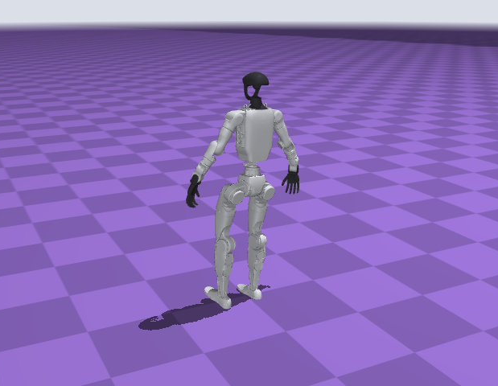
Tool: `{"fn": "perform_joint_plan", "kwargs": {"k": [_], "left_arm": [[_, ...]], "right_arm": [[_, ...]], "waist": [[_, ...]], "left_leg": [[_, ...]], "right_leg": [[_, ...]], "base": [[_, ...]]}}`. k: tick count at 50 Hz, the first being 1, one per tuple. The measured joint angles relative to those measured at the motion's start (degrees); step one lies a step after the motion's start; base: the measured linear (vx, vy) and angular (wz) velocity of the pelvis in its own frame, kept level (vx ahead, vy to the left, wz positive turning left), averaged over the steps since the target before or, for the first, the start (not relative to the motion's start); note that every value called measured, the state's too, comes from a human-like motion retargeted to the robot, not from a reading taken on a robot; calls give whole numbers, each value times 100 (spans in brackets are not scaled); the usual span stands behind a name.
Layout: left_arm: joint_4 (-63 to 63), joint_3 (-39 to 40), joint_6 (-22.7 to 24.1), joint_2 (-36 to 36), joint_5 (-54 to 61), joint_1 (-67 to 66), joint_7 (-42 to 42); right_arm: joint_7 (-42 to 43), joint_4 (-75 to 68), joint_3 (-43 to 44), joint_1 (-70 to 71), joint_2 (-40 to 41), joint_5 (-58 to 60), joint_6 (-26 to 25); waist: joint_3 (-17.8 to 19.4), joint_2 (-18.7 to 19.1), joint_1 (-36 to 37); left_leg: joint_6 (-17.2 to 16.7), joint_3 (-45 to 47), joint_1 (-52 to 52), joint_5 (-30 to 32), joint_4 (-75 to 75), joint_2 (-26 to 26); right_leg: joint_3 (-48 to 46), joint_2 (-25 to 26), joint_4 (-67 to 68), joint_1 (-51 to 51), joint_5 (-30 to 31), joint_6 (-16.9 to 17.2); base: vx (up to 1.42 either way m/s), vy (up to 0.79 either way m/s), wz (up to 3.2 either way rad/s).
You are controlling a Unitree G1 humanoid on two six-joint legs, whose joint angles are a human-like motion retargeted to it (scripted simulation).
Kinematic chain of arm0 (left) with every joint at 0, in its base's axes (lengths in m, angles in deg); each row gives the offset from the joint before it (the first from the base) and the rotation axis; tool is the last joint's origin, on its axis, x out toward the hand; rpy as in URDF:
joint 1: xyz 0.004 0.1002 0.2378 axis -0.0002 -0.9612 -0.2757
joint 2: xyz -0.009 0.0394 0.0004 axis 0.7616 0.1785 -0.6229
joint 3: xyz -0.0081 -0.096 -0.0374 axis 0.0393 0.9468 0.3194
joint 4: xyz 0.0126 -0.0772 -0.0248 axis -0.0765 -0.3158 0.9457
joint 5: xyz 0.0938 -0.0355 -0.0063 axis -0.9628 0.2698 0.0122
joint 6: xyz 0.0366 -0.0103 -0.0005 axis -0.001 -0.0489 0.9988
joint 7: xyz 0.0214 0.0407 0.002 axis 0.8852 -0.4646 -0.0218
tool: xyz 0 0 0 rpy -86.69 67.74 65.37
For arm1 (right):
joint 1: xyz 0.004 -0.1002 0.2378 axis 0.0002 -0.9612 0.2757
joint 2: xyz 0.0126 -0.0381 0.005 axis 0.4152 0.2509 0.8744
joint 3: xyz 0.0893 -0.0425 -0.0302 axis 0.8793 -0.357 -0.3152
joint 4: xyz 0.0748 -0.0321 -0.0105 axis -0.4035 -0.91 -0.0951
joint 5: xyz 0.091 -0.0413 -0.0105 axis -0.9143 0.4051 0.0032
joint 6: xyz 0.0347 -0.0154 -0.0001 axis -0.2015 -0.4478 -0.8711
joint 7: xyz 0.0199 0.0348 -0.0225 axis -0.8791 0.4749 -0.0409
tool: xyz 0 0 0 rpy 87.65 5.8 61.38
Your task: Kungfu
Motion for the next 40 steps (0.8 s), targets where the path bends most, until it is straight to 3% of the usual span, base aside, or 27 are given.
{"fn": "perform_joint_plan", "kwargs": {"k": [3,5,8,12,17,21,25,27,30,32,36,40], "left_arm": [[226,-1463,-130,374,-2470,440,-976],[223,-1773,-193,309,-3337,538,-1568],[13,-1403,-110,7,-3181,353,-1510],[-168,-1075,-29,-329,-2632,191,-970],[-82,-1252,-128,-351,-3068,92,-1032],[-154,-1136,-190,-446,-2922,29,-925],[-156,-1020,-214,-540,-2613,46,-811],[-123,-955,-219,-548,-2548,69,-868],[-67,-844,-168,-521,-2375,164,-923],[-73,-808,-167,-516,-2271,185,-904],[-155,-656,-280,-532,-2238,160,-867],[-167,-642,-269,-549,-2053,118,-861]], "right_arm": [[817,687,-1434,54,-450,1987,65],[1361,781,-1767,148,-433,2765,133],[1273,591,-1420,105,-76,2746,93],[722,198,-802,107,395,2005,1],[525,202,-715,-22,542,2087,5],[457,151,-628,-251,614,2225,-74],[285,-92,-366,-374,742,2022,-217],[258,-182,-292,-311,797,1932,-290],[204,-145,-261,-19,820,1898,-307],[283,-32,-307,47,804,1878,-269],[530,26,-267,100,925,1820,-290],[491,60,-217,81,1036,1648,-202]], "waist": [[-11,30,91],[3,38,69],[-25,78,152],[-54,57,343],[-73,70,205],[-128,79,166],[-122,57,280],[-115,65,292],[-72,242,393],[-125,446,343],[-254,842,281],[-361,1132,68]], "left_leg": [[-81,-16,-53,250,137,64],[-177,-69,-86,497,226,34],[-290,-398,-119,1008,289,-83],[-99,-296,-125,1304,347,-154],[125,256,18,1266,279,-34],[308,132,104,1212,184,-122],[555,93,227,1163,-31,-237],[549,221,248,1150,-137,-133],[168,403,-96,1164,39,649],[238,504,-245,1204,47,805],[489,657,-417,1311,-61,1015],[601,810,-572,1331,-70,1219]], "right_leg": [[-84,40,-39,106,-49,-25],[-147,48,-151,205,-28,-48],[-88,45,-209,271,-44,8],[77,21,-188,261,-56,44],[-71,-34,-157,365,-136,125],[-214,-105,-40,391,-225,226],[-239,-188,355,209,-140,617],[-277,-70,935,-159,339,1241],[-936,580,2394,-1346,1052,1388],[-1538,520,3582,-2151,875,1388],[-2238,246,6312,-3541,-24,1388],[-2668,105,8059,-4410,-771,1388]], "base": [[-2,-8,15],[0,-1,15],[10,6,-16],[8,10,-34],[10,10,22],[15,18,28],[10,22,-6],[-5,-4,-36],[-27,-59,-83],[-16,-9,-37],[0,26,-8],[10,19,36]]}}
